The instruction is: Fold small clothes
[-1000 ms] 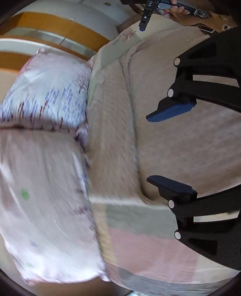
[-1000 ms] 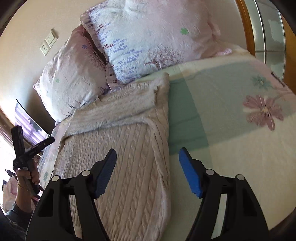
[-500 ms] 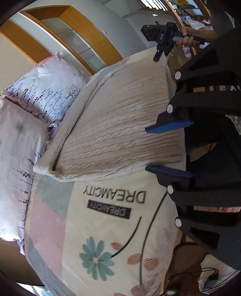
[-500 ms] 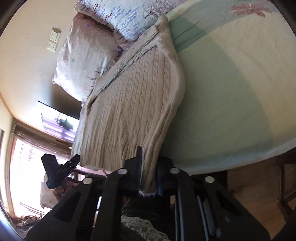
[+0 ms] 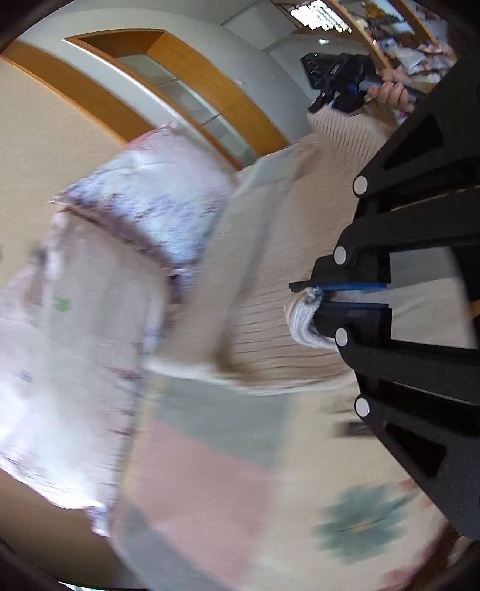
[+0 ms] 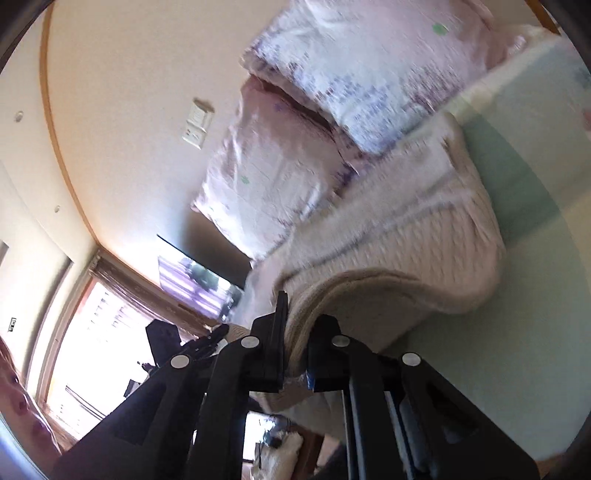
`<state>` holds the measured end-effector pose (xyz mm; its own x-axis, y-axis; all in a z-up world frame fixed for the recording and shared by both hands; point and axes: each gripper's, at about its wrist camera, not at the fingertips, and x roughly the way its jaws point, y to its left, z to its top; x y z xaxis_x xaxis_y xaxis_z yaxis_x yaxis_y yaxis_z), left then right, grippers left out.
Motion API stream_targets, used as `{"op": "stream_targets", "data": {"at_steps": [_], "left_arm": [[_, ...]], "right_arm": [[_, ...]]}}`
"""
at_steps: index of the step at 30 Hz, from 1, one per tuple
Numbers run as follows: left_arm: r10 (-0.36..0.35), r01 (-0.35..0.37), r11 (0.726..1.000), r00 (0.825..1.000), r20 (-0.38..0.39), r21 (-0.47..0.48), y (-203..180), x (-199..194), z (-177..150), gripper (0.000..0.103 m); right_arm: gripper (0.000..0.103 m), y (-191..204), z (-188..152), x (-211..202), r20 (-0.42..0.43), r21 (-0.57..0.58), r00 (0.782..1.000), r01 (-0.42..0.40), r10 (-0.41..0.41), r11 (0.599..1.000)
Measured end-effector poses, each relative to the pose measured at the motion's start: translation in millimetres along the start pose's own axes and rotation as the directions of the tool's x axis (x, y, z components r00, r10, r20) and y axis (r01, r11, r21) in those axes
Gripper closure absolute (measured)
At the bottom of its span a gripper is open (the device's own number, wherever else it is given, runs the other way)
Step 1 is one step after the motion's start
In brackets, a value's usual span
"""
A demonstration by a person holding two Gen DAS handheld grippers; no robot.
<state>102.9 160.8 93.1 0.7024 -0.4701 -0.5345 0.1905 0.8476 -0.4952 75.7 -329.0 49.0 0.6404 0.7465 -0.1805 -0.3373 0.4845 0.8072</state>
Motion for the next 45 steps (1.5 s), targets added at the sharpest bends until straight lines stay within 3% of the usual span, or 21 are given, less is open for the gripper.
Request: {"op": "stream_targets", "data": {"at_steps": [5, 8, 10, 11, 12, 13, 14, 15, 16, 19, 22, 24, 26, 28, 31, 32, 34, 37, 41, 43, 45], "left_arm": [[0.123, -0.135, 0.986, 0.985, 0.124, 0.098, -10.0, 63.5, 108.0, 0.099], [0.179, -0.192, 0.974, 0.978, 0.112, 0.119, -8.9, 125.9, 145.3, 0.099], [0.222, -0.225, 0.970, 0.974, 0.039, 0.096, 0.7, 176.9, 157.6, 0.092], [0.249, -0.249, 0.965, 0.968, 0.011, 0.078, 6.2, 191.6, 158.7, 0.080], [0.254, -0.253, 0.965, 0.967, -0.005, 0.067, 11.6, 195.8, 154.5, 0.072], [0.239, -0.238, 0.969, 0.971, 0.001, 0.063, 15.9, 191.6, 151.7, 0.055], [0.233, -0.234, 0.970, 0.972, 0.027, 0.072, 19.2, 181.4, 147.7, 0.033], [0.237, -0.241, 0.967, 0.970, 0.056, 0.084, 23.5, 169.5, 143.1, 0.022], [0.235, -0.241, 0.966, 0.970, 0.064, 0.095, 28.0, 161.6, 140.0, 0.014], [0.212, -0.210, 0.977, 0.977, -0.039, 0.043, 58.5, 153.5, 126.6, 0.015], [0.123, -0.139, 0.986, 0.980, -0.158, -0.090, 91.2, 163.5, 112.5, 0.035], [0.027, -0.063, 0.980, 0.981, -0.192, -0.186, 105.2, 171.9, 102.0, 0.041], [-0.047, -0.007, 0.969, 0.977, -0.209, -0.247, 109.9, 182.3, 93.3, 0.049], [-0.060, 0.011, 0.969, 0.980, -0.190, -0.249, 107.0, 186.7, 87.8, 0.050], [-0.079, 0.017, 0.951, 0.978, -0.191, -0.307, 110.4, 195.9, 82.7, 0.077], [-0.112, 0.034, 0.935, 0.973, -0.202, -0.354, 113.5, 200.4, 81.9, 0.081], [-0.119, 0.038, 0.926, 0.974, -0.194, -0.375, 107.6, 197.9, 87.7, 0.084], [-0.193, 0.143, 0.940, 0.972, -0.136, -0.309, 49.4, 186.4, 112.1, 0.085], [-0.365, 0.343, 0.924, 0.924, -0.118, -0.171, -72.2, 214.7, 135.7, 0.086], [-0.469, 0.447, 0.881, 0.866, -0.171, -0.156, -130.9, 256.4, 131.1, 0.085], [-0.593, 0.541, 0.803, 0.768, -0.242, -0.250, -173.8, 310.8, 116.0, 0.077]], "right_arm": [[0.095, -19.2, 98.8, 42.2, 0.174, 0.023, 0.985, -0.007, 0.003, 1.000], [0.095, -57.2, 143.7, 81.5, 0.229, 0.119, 0.969, 0.066, -0.092, 0.991], [0.092, -81.4, 164.1, 113.4, 0.214, 0.151, 0.959, 0.157, -0.187, 0.976], [0.082, -95.2, 170.8, 128.7, 0.175, 0.161, 0.952, 0.224, -0.252, 0.961], [0.062, -106.6, 174.9, 138.0, 0.131, 0.183, 0.947, 0.266, -0.292, 0.946], [0.049, -114.7, 174.5, 138.8, 0.111, 0.215, 0.951, 0.259, -0.287, 0.942], [0.024, -118.9, 172.1, 132.4, 0.128, 0.226, 0.959, 0.221, -0.254, 0.949], [0.013, -117.9, 169.6, 121.0, 0.177, 0.195, 0.955, 0.204, -0.239, 0.959], [0.013, -115.5, 167.8, 111.2, 0.221, 0.156, 0.943, 0.216, -0.248, 0.964], [0.013, -115.9, 160.0, 89.5, 0.303, 0.073, 0.919, 0.241, -0.252, 0.968], [0.013, -127.0, 160.6, 89.1, 0.287, 0.098, 0.925, 0.228, -0.247, 0.969], [0.013, -132.3, 161.6, 92.1, 0.260, 0.108, 0.935, 0.220, -0.241, 0.970], [0.013, -133.5, 161.8, 94.7, 0.254, 0.100, 0.935, 0.227, -0.245, 0.969], [0.013, -135.8, 161.8, 91.9, 0.250, 0.099, 0.940, 0.212, -0.231, 0.972], [0.013, -141.5, 163.2, 87.0, 0.256, 0.134, 0.949, 0.155, -0.185, 0.979], [0.013, -145.6, 164.0, 84.9, 0.257, 0.161, 0.952, 0.125, -0.164, 0.979], [0.013, -152.3, 165.7, 80.3, 0.264, 0.207, 0.955, 0.084, -0.138, 0.975], [0.013, -153.1, 170.8, 65.8, 0.296, 0.222, 0.945, 0.077, -0.142, 0.972], [0.014, -141.6, 177.5, 42.3, 0.355, 0.179, 0.918, 0.117, -0.175, 0.977], [0.014, -139.8, 179.4, 33.7, 0.368, 0.164, 0.909, 0.146, -0.198, 0.976], [0.014, -141.5, 182.4, 26.4, 0.365, 0.155, 0.899, 0.196, -0.240, 0.968]]}}
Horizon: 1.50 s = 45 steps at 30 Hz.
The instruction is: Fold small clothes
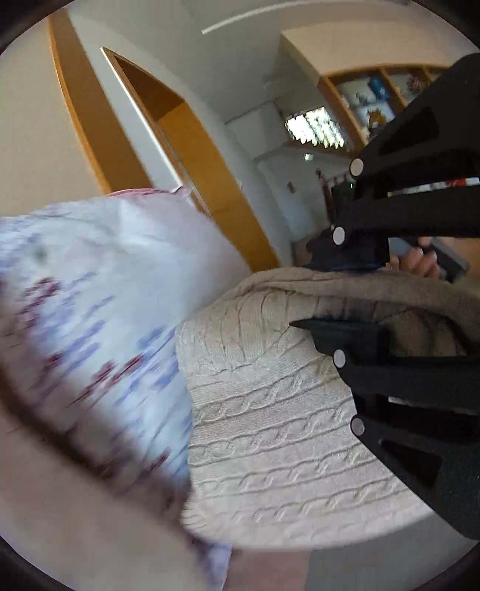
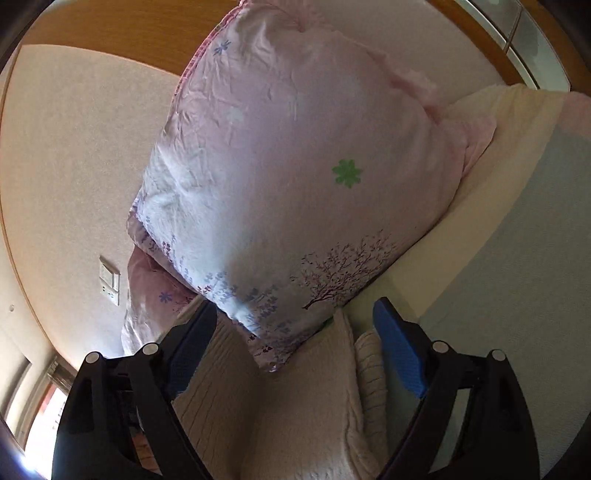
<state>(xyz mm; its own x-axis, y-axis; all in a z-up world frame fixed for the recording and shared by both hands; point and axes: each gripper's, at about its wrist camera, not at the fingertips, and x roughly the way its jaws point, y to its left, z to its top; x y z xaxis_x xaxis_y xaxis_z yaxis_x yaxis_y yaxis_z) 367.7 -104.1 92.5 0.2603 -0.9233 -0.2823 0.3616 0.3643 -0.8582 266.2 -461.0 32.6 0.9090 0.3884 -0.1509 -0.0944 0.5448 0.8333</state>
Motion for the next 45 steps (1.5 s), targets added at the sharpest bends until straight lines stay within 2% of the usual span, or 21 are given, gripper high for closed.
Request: {"op": "stream_targets", "data": {"at_steps": [2, 4, 6, 8, 10, 12, 14, 16, 17, 19, 21, 23, 26, 29, 32, 35, 36, 41, 42, 44, 45], "left_arm": [[-0.111, 0.103, 0.988, 0.992, -0.064, -0.117, 8.2, 41.7, -1.7, 0.058], [-0.121, 0.115, 0.985, 0.992, -0.038, -0.127, 8.4, 41.5, -6.0, 0.043], [-0.021, 0.022, 0.999, 0.999, 0.034, -0.042, 4.4, 11.4, -9.4, 0.027], [0.170, -0.173, 0.985, 0.980, 0.098, 0.024, 9.7, -27.4, -14.0, 0.016], [0.357, -0.362, 0.931, 0.929, 0.095, 0.039, 25.1, -49.2, -19.7, 0.016], [0.459, -0.460, 0.888, 0.887, 0.048, 0.007, 51.5, -60.8, -28.8, 0.016], [0.471, -0.472, 0.881, 0.881, -0.033, -0.039, 77.2, -58.2, -40.5, 0.016], [0.461, -0.467, 0.881, 0.883, -0.091, -0.068, 93.1, -47.4, -49.7, 0.016], [0.449, -0.458, 0.886, 0.887, -0.111, -0.069, 97.7, -41.8, -54.5, 0.017], [0.449, -0.451, 0.892, 0.892, -0.057, -0.022, 92.3, -33.9, -58.6, 0.015], [0.396, -0.397, 0.918, 0.917, -0.051, -0.018, 91.1, -21.8, -60.8, 0.027], [0.406, -0.407, 0.913, 0.913, -0.035, -0.021, 93.8, -17.4, -60.8, 0.056], [0.329, -0.329, 0.944, 0.943, -0.050, 0.017, 87.6, -43.2, -63.3, 0.067], [0.355, -0.350, 0.926, 0.935, -0.015, 0.140, 52.8, -79.7, -64.8, 0.067], [0.460, -0.460, 0.858, 0.886, 0.055, 0.228, 42.9, -128.0, -68.7, 0.060], [0.661, -0.656, 0.698, 0.744, 0.093, 0.289, 60.1, -130.5, -65.6, 0.053], [0.694, -0.690, 0.667, 0.713, 0.102, 0.280, 65.3, -135.3, -67.0, 0.053], [0.602, -0.661, 0.695, 0.750, 0.273, 0.283, 30.2, -172.2, -87.8, 0.033], [0.568, -0.634, 0.717, 0.773, 0.283, 0.291, 21.6, -172.9, -93.8, 0.032], [0.521, -0.581, 0.750, 0.814, 0.257, 0.317, 12.7, -160.8, -102.8, 0.027], [0.511, -0.561, 0.757, 0.828, 0.230, 0.336, 11.1, -149.5, -106.3, 0.027]], "right_arm": [[0.014, -4.9, 5.9, -4.5, 0.006, -0.015, 0.999, 0.050, -0.050, 0.999], [0.014, -11.4, 13.8, -11.8, -0.011, 0.014, 0.999, 0.042, -0.042, 0.999], [0.005, -14.3, 20.9, -17.9, -0.055, 0.039, 0.998, -0.014, 0.016, 0.999], [0.001, -11.8, 24.3, -10.4, -0.156, 0.022, 0.988, -0.021, 0.024, 1.000], [0.001, -11.7, 22.2, 13.2, -0.315, -0.005, 0.949, 0.026, -0.026, 1.000], [0.005, -18.4, 13.6, 43.0, -0.467, -0.028, 0.875, 0.130, -0.128, 0.991], [0.013, -28.0, 0.9, 64.9, -0.564, -0.037, 0.809, 0.176, -0.166, 0.984], [0.021, -33.3, -9.1, 80.9, -0.613, -0.030, 0.774, 0.180, -0.160, 0.983], [0.024, -32.1, -10.6, 82.9, -0.603, -0.032, 0.784, 0.163, -0.149, 0.986], [0.047, -33.2, -17.4, 88.6, -0.626, -0.029, 0.766, 0.161, -0.143, 0.987], [0.059, -36.0, -26.4, 91.8, -0.631, 0.002, 0.769, 0.130, -0.100, 0.991], [0.063, -34.7, -30.5, 86.9, -0.606, 0.034, 0.793, 0.094, -0.054, 0.995], [0.066, -14.3, -38.1, 80.6, -0.582, 0.051, 0.813, 0.028, 0.007, 0.998], [0.068, 28.6, -60.3, 82.4, -0.621, 0.010, 0.781, -0.081, 0.069, 0.997], [0.068, 59.3, -92.3, 98.3, -0.659, -0.057, 0.749, -0.146, 0.072, 0.988], [0.058, 64.9, -131.0, 132.1, -0.693, -0.208, 0.713, -0.060, -0.105, 0.976], [0.051, 61.7, -135.5, 135.7, -0.680, -0.228, 0.718, -0.010, -0.152, 0.974], [0.051, 57.9, -100.6, 99.5, -0.523, -0.151, 0.848, 0.005, -0.085, 0.988], [0.051, 57.6, -95.7, 99.1, -0.518, -0.129, 0.852, 0.005, -0.072, 0.992], [0.052, 59.4, -98.4, 113.5, -0.564, -0.110, 0.823, 0.013, -0.073, 0.994], [0.075, 61.1, -106.7, 124.0, -0.597, -0.125, 0.798, 0.010, -0.083, 0.992]]}}
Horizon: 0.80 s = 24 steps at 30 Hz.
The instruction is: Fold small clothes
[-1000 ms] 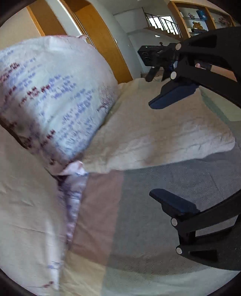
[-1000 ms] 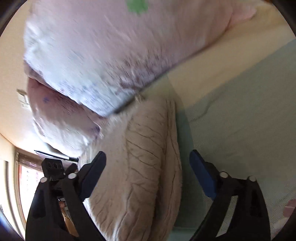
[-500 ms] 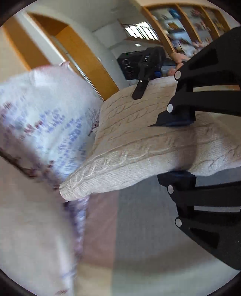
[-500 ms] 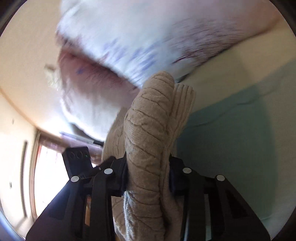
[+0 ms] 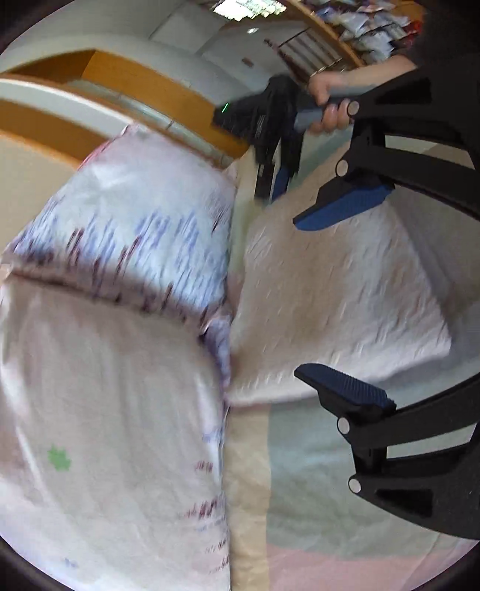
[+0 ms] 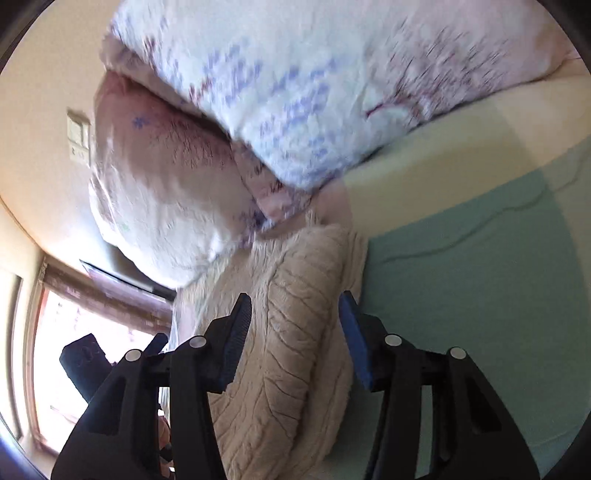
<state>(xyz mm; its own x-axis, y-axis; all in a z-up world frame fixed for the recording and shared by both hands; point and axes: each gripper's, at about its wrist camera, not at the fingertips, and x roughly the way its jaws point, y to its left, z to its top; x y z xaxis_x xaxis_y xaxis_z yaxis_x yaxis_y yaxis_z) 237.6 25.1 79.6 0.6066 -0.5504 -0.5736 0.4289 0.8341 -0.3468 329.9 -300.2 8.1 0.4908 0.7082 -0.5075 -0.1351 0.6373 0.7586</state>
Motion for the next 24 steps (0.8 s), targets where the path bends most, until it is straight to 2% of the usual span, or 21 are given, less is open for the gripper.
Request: {"op": "stream_targets", "data": {"at_steps": [1, 2, 3, 4, 5, 7, 9, 11, 12, 13, 14, 15, 17, 18, 19, 21, 22, 24], "left_arm": [[-0.008, 0.009, 1.000, 1.000, -0.028, 0.016, -9.6, 9.6, -1.6, 0.026], [-0.008, 0.010, 1.000, 0.998, -0.055, 0.030, -15.0, 17.1, -6.9, 0.026], [-0.002, 0.005, 0.999, 0.997, -0.078, 0.044, -17.9, 25.6, -12.7, 0.027], [0.001, 0.004, 0.998, 0.996, -0.084, 0.059, -23.6, 31.9, -14.4, 0.029], [-0.006, 0.012, 0.997, 0.996, -0.086, 0.071, -26.2, 34.1, -18.0, 0.038], [-0.006, 0.015, 0.995, 0.996, -0.094, 0.102, -32.9, 38.3, -21.5, 0.041], [0.037, -0.022, 0.987, 0.995, -0.090, 0.160, -40.7, 42.9, -24.7, 0.041], [0.076, -0.059, 0.979, 0.994, -0.079, 0.194, -46.7, 41.1, -26.7, 0.039], [0.076, -0.061, 0.980, 0.995, -0.072, 0.187, -46.0, 35.8, -29.0, 0.036], [0.065, -0.055, 0.984, 0.996, -0.055, 0.167, -44.1, 26.7, -30.2, 0.027], [0.063, -0.057, 0.988, 0.997, -0.039, 0.146, -40.8, 18.7, -31.2, 0.018], [0.080, -0.078, 0.990, 0.997, -0.017, 0.119, -36.4, 5.9, -35.9, 0.015], [0.132, -0.131, 0.990, 0.991, -0.003, 0.060, -27.2, -10.0, -45.1, 0.011], [0.162, -0.162, 0.987, 0.987, -0.010, 0.012, -21.0, -16.3, -52.3, 0.010], [0.206, -0.207, 0.977, 0.978, -0.021, -0.040, -15.4, -21.2, -60.3, 0.002], [0.271, -0.274, 0.957, 0.962, -0.041, -0.100, -9.7, -26.2, -74.8, 0.002], [0.293, -0.297, 0.949, 0.954, -0.059, -0.105, -9.4, -25.8, -80.1, 0.002], [0.361, -0.369, 0.924, 0.928, -0.094, -0.096, -10.3, -20.1, -85.2, 0.002]], "right_arm": [[0.085, 1.9, 2.3, 13.4, -0.039, -0.021, 0.999, 0.026, -0.027, 0.999], [0.088, 3.5, 2.9, 21.5, -0.035, -0.038, 0.996, 0.078, -0.079, 0.996], [0.090, 5.0, 6.9, 23.8, -0.007, -0.031, 0.996, 0.090, -0.090, 0.995], [0.091, -1.7, 7.4, 17.7, 0.020, 0.007, 0.996, 0.089, -0.089, 0.996], [0.092, -9.1, 12.5, 12.6, 0.039, 0.051, 0.995, 0.085, -0.087, 0.995], [0.093, -21.2, 22.1, 14.9, 0.062, 0.122, 0.990, 0.121, -0.129, 0.985], [0.094, -19.0, 26.4, 20.6, 0.078, 0.111, 0.977, 0.190, -0.199, 0.976], [0.092, -3.5, 26.9, 23.8, 0.079, 0.050, 0.969, 0.229, -0.232, 0.972], [0.089, 4.4, 23.4, 15.2, 0.099, 0.028, 0.967, 0.231, -0.233, 0.973], [0.085, 13.1, 19.0, 6.0, 0.131, 0.011, 0.963, 0.237, -0.237, 0.971], [0.066, 24.2, 8.5, -11.2, 0.179, -0.019, 0.953, 0.253, -0.245, 0.967], [0.040, 32.8, -2.7, -27.3, 0.221, -0.049, 0.947, 0.248, -0.232, 0.968], [0.017, 35.2, -37.4, -71.8, 0.306, -0.116, 0.928, 0.257, -0.212, 0.959], [0.013, 38.9, -54.5, -83.9, 0.320, -0.147, 0.925, 0.263, -0.206, 0.954], [0.010, 42.8, -71.2, -90.4, 0.323, -0.169, 0.924, 0.267, -0.203, 0.949], [0.006, 52.9, -105.9, -83.6, 0.300, -0.212, 0.920, 0.322, -0.252, 0.923], [0.003, 55.9, -120.9, -80.7, 0.300, -0.233, 0.905, 0.377, -0.303, 0.896], [0.001, 63.0, -149.2, -72.5, 0.332, -0.267, 0.862, 0.476, -0.384, 0.838]]}}
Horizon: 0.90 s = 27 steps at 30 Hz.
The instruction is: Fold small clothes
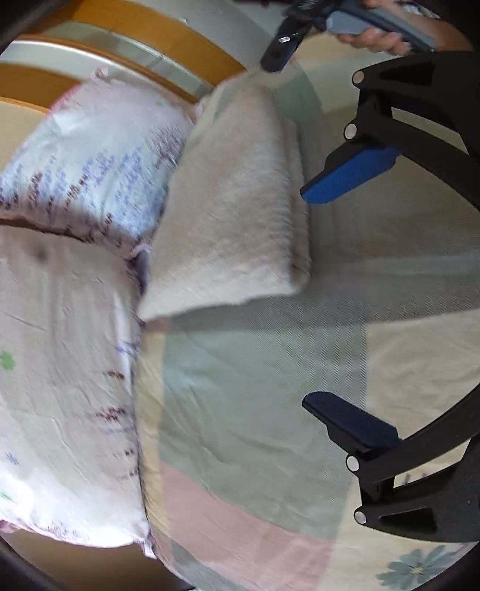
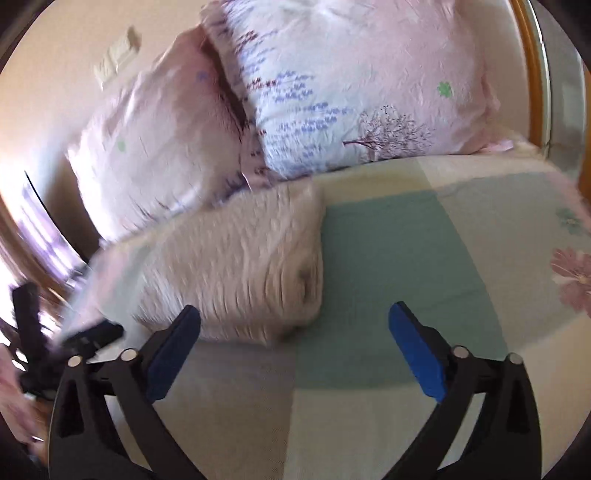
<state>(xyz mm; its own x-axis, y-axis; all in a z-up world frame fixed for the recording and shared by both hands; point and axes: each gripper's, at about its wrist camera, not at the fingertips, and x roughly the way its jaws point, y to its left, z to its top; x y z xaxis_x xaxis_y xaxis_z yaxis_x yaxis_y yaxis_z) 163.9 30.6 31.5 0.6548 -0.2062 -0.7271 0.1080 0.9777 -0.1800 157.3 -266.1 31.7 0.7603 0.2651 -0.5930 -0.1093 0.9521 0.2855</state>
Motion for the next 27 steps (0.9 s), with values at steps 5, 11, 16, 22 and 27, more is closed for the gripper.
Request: {"op": "stream_targets", "data": {"at_steps": [5, 11, 16, 22, 27], "left_arm": [[0.069, -0.066, 0.996, 0.996, -0.060, 0.059, -10.7, 22.8, -4.9, 0.002], [0.112, -0.101, 0.988, 0.990, -0.087, 0.117, -17.1, 32.6, -9.5, 0.002], [0.153, -0.136, 0.977, 0.983, -0.099, 0.162, -23.4, 36.2, -10.6, 0.002], [0.151, -0.134, 0.978, 0.984, -0.100, 0.160, -22.0, 35.9, -9.9, 0.002], [0.150, -0.133, 0.978, 0.984, -0.100, 0.160, -21.6, 35.9, -9.7, 0.002]], "right_arm": [[0.001, 36.2, -23.6, 33.5, -0.091, -0.116, 0.992, 0.081, -0.092, 0.990], [0.001, 48.8, -35.2, 51.7, -0.149, -0.180, 0.965, 0.186, -0.214, 0.966], [0.001, 44.5, -41.7, 50.2, -0.179, -0.150, 0.956, 0.207, -0.232, 0.967], [0.001, 43.4, -42.1, 50.3, -0.180, -0.153, 0.954, 0.213, -0.239, 0.965], [0.001, 43.3, -42.0, 50.4, -0.180, -0.152, 0.954, 0.213, -0.239, 0.965]]}}
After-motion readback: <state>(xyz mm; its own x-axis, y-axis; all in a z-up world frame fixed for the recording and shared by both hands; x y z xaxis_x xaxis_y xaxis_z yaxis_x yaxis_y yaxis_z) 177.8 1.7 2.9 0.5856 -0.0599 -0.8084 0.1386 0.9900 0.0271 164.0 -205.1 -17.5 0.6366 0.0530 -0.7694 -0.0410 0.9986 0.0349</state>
